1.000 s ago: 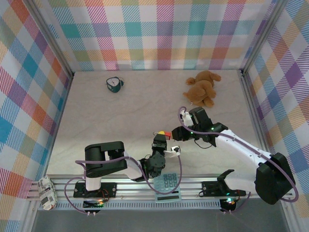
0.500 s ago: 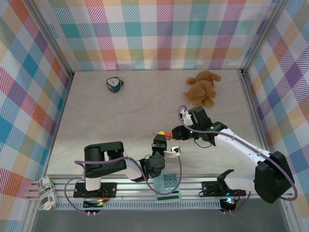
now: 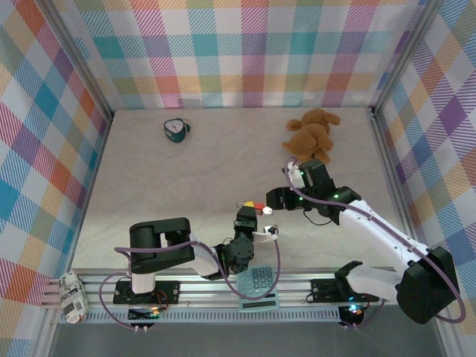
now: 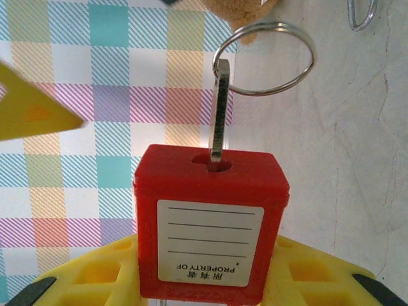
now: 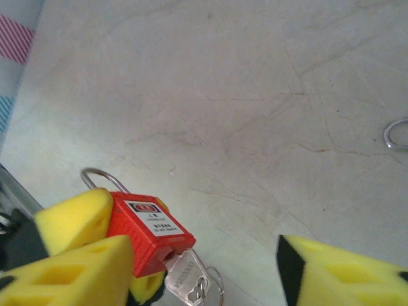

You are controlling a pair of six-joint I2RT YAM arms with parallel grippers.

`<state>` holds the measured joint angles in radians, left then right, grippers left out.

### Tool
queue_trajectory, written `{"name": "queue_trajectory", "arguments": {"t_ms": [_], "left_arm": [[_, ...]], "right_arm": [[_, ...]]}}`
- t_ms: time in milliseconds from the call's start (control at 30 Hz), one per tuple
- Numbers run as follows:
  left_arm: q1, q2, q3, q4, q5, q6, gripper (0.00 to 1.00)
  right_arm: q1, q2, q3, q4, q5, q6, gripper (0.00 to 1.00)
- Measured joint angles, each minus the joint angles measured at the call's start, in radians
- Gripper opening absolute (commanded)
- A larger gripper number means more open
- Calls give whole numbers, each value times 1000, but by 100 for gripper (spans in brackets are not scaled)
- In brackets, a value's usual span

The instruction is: Unlock with the key

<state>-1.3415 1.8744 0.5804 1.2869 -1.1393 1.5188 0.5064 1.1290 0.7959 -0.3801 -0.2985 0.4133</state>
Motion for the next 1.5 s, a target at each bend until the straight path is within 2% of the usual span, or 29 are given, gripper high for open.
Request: {"name": "queue_trajectory", "arguments": {"t_ms": [200,367,533,800,1033,1200,1300,1500], "left_arm": [[8,0,31,0,1,0,9],[24,0,79,2,4,0,9],[35,0,115,5,12,1,9],[47,26,164,6,24,9,9],[48,45,177,23,27,17,11],[49,48,177,29,27,16,16],[49,48,177,29,27,16,24],[49,47,167,29,31,13,56]], "right_arm": [[-164,-11,-182,279,-269,278,78],[-168,8,-285,486,-418,501,80],[-167,8,-312,658,-483,634,79],[-167,29,-372,799,-508,757,63],[-167,34,-377,842,-510,805,43],[-167,34,-377,846,-510,806,39],[-167,34,-377,843,-508,806,38],[-167,33,-377,826,-504,791,37]]}}
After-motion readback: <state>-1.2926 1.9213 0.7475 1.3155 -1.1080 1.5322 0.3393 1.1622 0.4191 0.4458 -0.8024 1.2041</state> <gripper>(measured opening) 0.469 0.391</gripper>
